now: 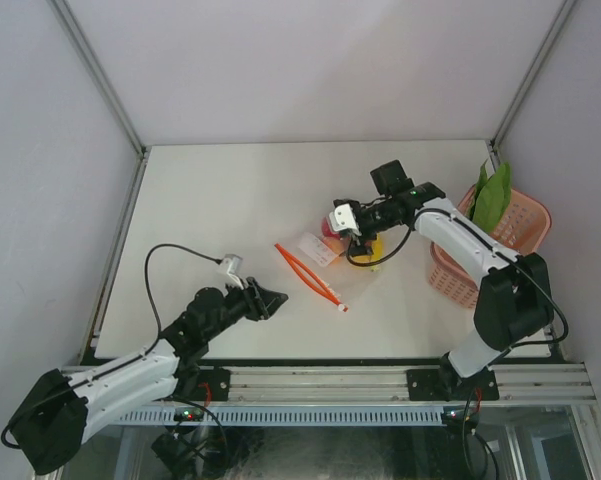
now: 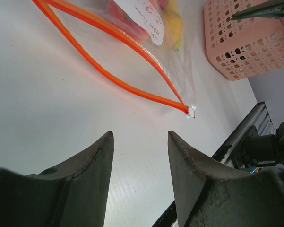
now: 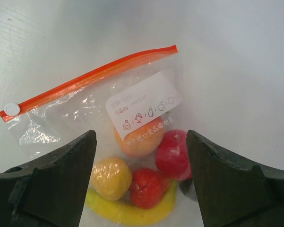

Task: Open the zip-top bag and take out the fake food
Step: Pick up the fake fruit from the zipper food storage bag.

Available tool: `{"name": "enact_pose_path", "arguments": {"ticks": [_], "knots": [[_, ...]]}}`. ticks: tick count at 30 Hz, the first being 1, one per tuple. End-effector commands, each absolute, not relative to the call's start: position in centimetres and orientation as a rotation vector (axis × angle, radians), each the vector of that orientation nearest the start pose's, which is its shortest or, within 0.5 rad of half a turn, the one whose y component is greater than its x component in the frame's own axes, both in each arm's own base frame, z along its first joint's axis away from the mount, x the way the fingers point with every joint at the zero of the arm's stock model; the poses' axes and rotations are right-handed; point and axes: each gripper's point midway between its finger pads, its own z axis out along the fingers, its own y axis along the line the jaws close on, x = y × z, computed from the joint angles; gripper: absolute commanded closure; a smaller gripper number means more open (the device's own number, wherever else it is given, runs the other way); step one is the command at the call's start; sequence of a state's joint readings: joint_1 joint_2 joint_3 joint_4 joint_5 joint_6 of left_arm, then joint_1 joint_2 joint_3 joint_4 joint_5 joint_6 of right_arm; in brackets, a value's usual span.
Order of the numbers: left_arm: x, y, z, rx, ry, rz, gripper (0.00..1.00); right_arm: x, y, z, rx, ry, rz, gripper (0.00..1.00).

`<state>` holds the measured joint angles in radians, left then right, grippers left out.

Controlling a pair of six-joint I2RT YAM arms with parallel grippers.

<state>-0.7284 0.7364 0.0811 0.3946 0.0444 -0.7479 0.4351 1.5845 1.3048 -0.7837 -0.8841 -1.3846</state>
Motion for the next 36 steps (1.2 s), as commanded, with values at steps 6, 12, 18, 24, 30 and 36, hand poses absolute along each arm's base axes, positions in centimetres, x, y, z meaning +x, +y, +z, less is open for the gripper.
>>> {"name": "enact_pose_path", "arguments": {"ticks": [6, 12, 18, 24, 30, 36], "knots": [[20.3, -22.4, 11.6, 0.077, 1.841, -1.052, 0.46, 30.2, 26.5, 16.5, -2.030, 1.108, 0.609, 0.27], [20.5, -22.9, 10.9, 0.134, 1.841, -1.039, 0.47, 30.7, 26.0, 15.1, -2.071, 1.142, 0.597, 0.30], [20.7, -24.1, 9.9, 0.209, 1.894, -1.037, 0.56, 31.5, 25.6, 14.4, -2.105, 1.144, 0.537, 0.32], [21.1, -25.0, 8.8, 0.228, 1.921, -1.047, 0.64, 32.5, 25.1, 13.4, -2.125, 1.164, 0.498, 0.33], [21.9, -25.7, 9.3, 0.217, 1.892, -1.063, 0.65, 33.0, 24.9, 11.6, -2.161, 1.202, 0.472, 0.34], [23.2, -26.4, 10.3, 0.235, 1.857, -1.040, 0.65, 33.7, 24.8, 9.9, -2.182, 1.241, 0.459, 0.37]]}}
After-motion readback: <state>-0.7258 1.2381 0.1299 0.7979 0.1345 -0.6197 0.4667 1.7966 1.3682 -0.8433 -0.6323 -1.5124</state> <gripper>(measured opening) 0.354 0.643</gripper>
